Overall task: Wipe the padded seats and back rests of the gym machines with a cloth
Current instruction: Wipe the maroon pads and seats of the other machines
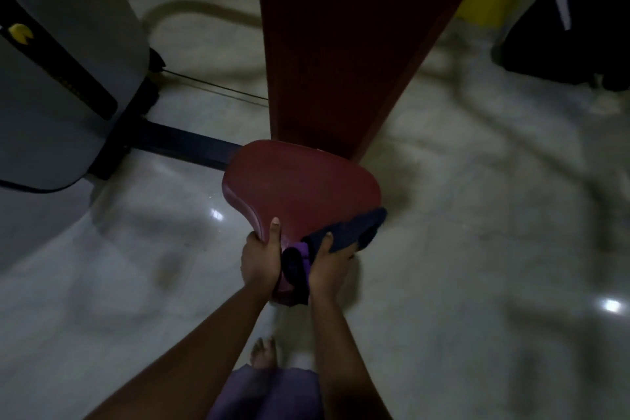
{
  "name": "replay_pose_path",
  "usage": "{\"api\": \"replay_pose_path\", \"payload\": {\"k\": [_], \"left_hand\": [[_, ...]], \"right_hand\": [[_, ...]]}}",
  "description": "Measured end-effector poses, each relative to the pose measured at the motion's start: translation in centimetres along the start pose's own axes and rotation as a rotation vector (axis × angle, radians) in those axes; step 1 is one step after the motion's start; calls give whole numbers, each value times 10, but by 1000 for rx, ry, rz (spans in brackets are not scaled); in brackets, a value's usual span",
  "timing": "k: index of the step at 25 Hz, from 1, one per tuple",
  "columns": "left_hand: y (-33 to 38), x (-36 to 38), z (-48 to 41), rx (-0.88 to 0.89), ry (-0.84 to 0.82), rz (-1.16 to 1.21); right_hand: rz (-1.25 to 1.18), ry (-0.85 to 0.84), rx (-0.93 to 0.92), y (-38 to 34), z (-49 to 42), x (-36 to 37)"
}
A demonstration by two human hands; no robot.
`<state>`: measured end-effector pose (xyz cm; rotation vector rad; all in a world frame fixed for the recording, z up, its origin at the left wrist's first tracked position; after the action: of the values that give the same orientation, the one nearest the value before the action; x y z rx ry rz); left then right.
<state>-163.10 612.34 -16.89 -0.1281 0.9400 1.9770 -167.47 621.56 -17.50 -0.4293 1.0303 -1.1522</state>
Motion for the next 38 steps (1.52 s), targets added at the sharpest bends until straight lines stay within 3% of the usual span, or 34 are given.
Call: {"api": "replay_pose_path", "payload": {"k": [3, 6, 10, 13, 15, 17, 21, 25, 29, 33, 38], "left_hand": [[2, -4, 1, -41, -77, 40], [-7, -4, -14, -80, -271, 181], [-35, 6, -38, -121, -388, 291], [-18, -7, -15, -87, -438, 354], [-5, -17, 0, -50, -476, 430], [-4, -25, 12, -89, -485, 504], [-15, -29, 10, -195, -329, 674], [-12, -15, 5, -252, -178, 686], [-7, -7, 12, -253, -4, 421], [-3, -15, 18, -231, -108, 456], [34, -65, 68, -32, -71, 379]], "right_hand": [[43, -123, -90, 15, 36, -1], [-21, -220, -146, 27, 50, -12], [11, -58, -126, 3, 0, -10], [157, -56, -220, -7, 7, 5], [246, -116, -349, 2, 34, 9], [425, -140, -588, 8, 64, 6], [884, -331, -1033, -4, 64, 3], [903, -663, -1232, -37, 19, 13], [983, -770, -1221, -69, -18, 35], [1018, -683, -1060, -85, -30, 43], [514, -616, -943, -111, 1, -14]]}}
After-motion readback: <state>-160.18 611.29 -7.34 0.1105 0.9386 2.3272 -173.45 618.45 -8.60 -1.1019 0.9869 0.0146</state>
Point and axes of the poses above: each hand's wrist, its own z-axis away from the middle knuckle, its own x-axis out of the palm, y = z × x, the point moved 2 cm from there along -z, towards the middle knuckle, and after that the axes turned 8 degrees about -x, right-handed, at the moved point
